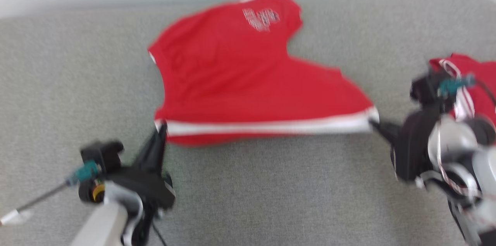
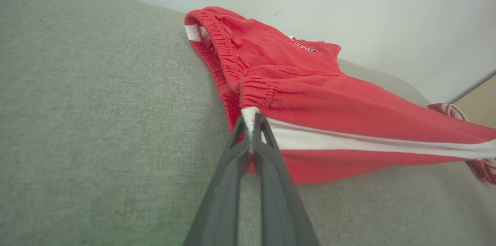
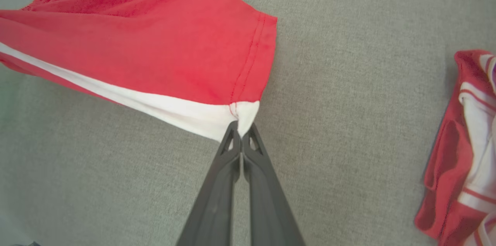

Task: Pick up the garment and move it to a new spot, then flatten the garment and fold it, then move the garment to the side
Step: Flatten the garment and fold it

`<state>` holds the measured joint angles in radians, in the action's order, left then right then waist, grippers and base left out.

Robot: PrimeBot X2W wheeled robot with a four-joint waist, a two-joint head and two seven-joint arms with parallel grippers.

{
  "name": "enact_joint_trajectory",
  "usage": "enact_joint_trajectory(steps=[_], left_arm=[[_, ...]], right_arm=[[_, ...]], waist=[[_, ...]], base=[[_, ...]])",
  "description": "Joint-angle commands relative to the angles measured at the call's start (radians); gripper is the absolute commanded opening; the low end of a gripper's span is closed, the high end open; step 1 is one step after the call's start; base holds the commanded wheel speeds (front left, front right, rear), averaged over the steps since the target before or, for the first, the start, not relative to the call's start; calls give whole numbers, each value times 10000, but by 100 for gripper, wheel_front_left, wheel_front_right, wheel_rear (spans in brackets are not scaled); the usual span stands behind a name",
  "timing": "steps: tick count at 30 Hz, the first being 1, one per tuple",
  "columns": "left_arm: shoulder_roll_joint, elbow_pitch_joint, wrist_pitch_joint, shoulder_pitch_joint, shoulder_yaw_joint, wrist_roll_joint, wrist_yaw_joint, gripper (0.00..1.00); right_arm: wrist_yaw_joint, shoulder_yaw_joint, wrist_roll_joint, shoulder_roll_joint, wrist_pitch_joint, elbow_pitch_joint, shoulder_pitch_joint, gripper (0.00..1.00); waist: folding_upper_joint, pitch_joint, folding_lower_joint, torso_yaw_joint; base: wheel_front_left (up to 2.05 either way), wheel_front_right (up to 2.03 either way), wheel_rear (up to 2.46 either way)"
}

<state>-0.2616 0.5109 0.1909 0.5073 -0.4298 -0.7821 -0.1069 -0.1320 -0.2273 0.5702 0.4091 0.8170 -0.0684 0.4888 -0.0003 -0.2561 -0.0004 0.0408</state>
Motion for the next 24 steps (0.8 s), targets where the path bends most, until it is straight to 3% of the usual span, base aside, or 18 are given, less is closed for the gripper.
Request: enact_joint_trajectory(steps=[1, 7, 14, 17, 20, 24], left_arm=[[-74, -67, -66, -489, -51, -25, 59, 0], [-363, -590, -471, -1860, -359, -61, 303, 0], [-935, -1858, -1656, -3603, -772, -529, 407, 0], [-1282, -2381, -2308, -4235, -944, -466, 851, 0], [-1503, -3071, -2710, -4729, -961, -624, 1143, 0], [-1483, -3946, -2598, -5045, -837, -842, 1206, 0]], right_arm=[[30, 163, 122, 170, 487, 446, -644, 0], [30, 791, 486, 335, 2711, 2503, -3094, 0], [29, 1756, 316, -168, 4783, 4390, -5685, 0], [30, 2163, -7, -444, 5508, 5035, -6699, 0], [29, 2422, -144, -844, 5987, 5718, -7415, 0], [29, 2451, -64, -990, 5639, 6365, -7284, 0]], waist=[[3, 820, 4, -64], [3, 1330, 4, -181], [3, 1623, 4, -328], [3, 1636, 4, -416], [3, 1574, 4, -498], [3, 1468, 4, -560]], base=[[0, 0, 0], [0, 0, 0], [0, 0, 0], [0, 0, 0], [0, 0, 0], [0, 0, 0]])
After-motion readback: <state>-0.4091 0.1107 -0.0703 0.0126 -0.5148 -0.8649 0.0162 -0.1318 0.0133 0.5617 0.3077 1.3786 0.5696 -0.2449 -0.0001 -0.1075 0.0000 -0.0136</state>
